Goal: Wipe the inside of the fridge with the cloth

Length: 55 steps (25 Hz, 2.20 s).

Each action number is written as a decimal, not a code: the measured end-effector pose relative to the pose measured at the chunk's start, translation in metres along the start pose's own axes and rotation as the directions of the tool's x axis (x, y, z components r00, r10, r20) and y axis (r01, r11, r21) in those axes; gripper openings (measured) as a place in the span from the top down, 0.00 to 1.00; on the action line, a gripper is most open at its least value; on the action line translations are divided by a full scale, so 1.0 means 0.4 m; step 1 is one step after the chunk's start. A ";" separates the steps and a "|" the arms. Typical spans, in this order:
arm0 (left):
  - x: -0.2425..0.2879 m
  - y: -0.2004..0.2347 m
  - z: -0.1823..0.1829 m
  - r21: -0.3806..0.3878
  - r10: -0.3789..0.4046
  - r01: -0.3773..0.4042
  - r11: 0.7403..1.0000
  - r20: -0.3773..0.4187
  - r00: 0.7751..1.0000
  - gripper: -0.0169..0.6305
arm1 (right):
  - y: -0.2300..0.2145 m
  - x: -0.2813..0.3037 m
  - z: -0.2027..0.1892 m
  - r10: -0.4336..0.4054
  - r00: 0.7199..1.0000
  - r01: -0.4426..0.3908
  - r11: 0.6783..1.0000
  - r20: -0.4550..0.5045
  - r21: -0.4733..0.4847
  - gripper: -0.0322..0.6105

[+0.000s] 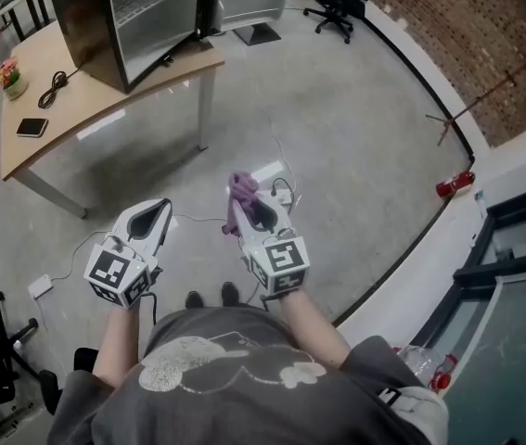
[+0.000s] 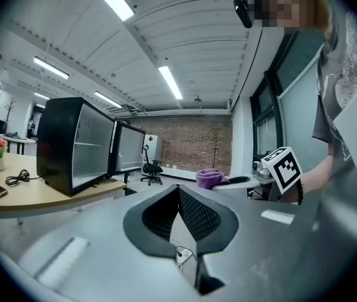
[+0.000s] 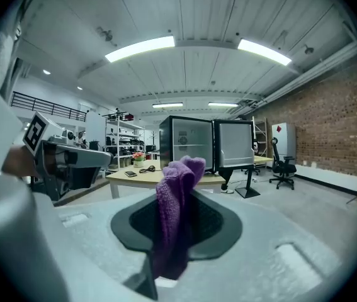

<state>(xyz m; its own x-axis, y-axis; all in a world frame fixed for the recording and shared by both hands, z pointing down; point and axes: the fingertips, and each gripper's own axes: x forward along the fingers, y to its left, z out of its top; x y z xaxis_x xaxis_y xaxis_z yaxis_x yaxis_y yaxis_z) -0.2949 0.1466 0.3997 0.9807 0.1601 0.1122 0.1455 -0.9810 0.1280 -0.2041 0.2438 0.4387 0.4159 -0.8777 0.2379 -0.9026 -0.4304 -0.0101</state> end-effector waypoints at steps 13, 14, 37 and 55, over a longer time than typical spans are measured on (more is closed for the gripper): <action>0.053 -0.031 -0.020 -0.022 -0.006 0.006 1.000 -0.001 1.000 0.95 | -0.067 -0.038 -0.012 -0.036 0.999 0.036 0.999 0.025 0.019 0.82; 0.064 -0.035 -0.023 -0.020 -0.004 0.004 1.000 0.001 1.000 0.95 | -0.081 -0.043 -0.017 -0.043 0.999 0.042 0.999 0.022 0.024 0.82; 0.376 0.060 -0.050 -0.020 -0.016 0.015 1.000 -0.070 0.997 0.95 | -0.363 0.106 -0.061 -0.067 0.998 0.067 0.995 -0.007 0.080 0.82; 0.724 0.486 0.044 0.014 -0.115 0.116 0.993 -0.058 0.992 0.95 | -0.569 0.588 0.119 -0.149 0.989 0.148 0.988 0.011 0.047 0.82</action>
<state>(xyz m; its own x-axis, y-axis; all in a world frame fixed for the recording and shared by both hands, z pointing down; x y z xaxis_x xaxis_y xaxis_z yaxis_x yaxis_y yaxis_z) 0.0199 0.0002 0.4398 0.9482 0.2783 0.1533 0.2605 -0.9572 0.1264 0.1046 0.1253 0.4507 0.5466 -0.8064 0.2257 -0.8249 -0.5650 -0.0208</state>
